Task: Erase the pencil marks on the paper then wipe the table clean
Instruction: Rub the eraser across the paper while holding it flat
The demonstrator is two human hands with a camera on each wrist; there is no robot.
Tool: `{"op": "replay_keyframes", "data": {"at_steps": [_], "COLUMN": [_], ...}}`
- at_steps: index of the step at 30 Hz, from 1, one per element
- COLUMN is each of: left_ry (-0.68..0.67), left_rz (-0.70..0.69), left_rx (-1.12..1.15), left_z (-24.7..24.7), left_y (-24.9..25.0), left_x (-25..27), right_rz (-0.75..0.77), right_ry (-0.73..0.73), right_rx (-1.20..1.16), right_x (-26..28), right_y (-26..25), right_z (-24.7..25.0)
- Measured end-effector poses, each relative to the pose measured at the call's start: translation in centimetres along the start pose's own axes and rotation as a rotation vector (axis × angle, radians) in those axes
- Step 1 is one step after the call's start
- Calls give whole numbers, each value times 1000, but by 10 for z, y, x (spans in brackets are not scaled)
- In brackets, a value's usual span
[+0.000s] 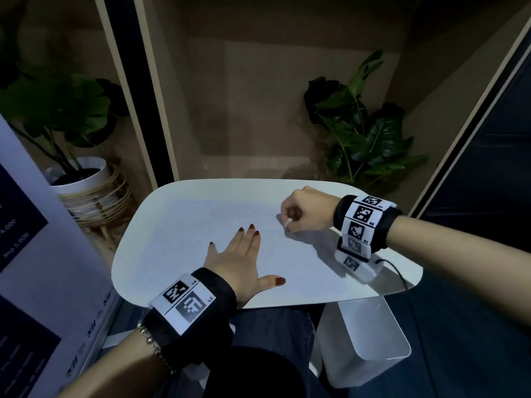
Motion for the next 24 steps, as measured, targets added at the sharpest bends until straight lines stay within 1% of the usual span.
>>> {"op": "replay_keyframes", "data": {"at_steps": [2, 4, 6, 8, 10, 12, 15, 16, 19, 21, 23, 24], "left_ry": [4, 6, 11, 14, 14, 10, 12, 12, 21, 29, 30, 31], "left_rz": [-2, -3, -2, 4, 9, 8, 10, 11, 10, 10, 11, 10], "left_rx": [2, 3, 3, 4, 0, -6, -5, -1, 7, 15, 14, 10], "left_z": [0, 0, 0, 0, -1, -1, 0, 1, 0, 0, -1, -1], "left_y": [0, -1, -1, -1, -1, -1, -1, -1, -2, -2, -3, -3], "left_x": [0, 0, 0, 0, -1, -1, -1, -1, 0, 0, 0, 0], "right_rz": [-63, -70, -8, 72, 93, 38, -58, -66, 22, 93, 105, 78], "right_ry": [-25, -28, -14, -34, -52, -44, -32, -34, -14, -35, -56, -54], "right_rx": [58, 102, 76, -10, -61, -44, 59, 75, 10, -49, -39, -20], "right_x": [-3, -7, -7, -2, 2, 1, -5, -7, -8, -5, -4, -3], "right_y": [10, 7, -9, -27, -32, -20, 0, 2, -14, -29, -29, -24], "right_z": [8, 11, 8, 0, -5, -3, 6, 9, 9, 3, -2, -1]}}
Point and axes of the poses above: each hand's wrist, its own x-axis away from the middle knuckle, its own z-axis out of the back of the hand, y = z × x, the point moved 1 cm from there along -x, towards the middle knuckle, and after that the axes turned 6 degrees about x, right-handed, at the moved point
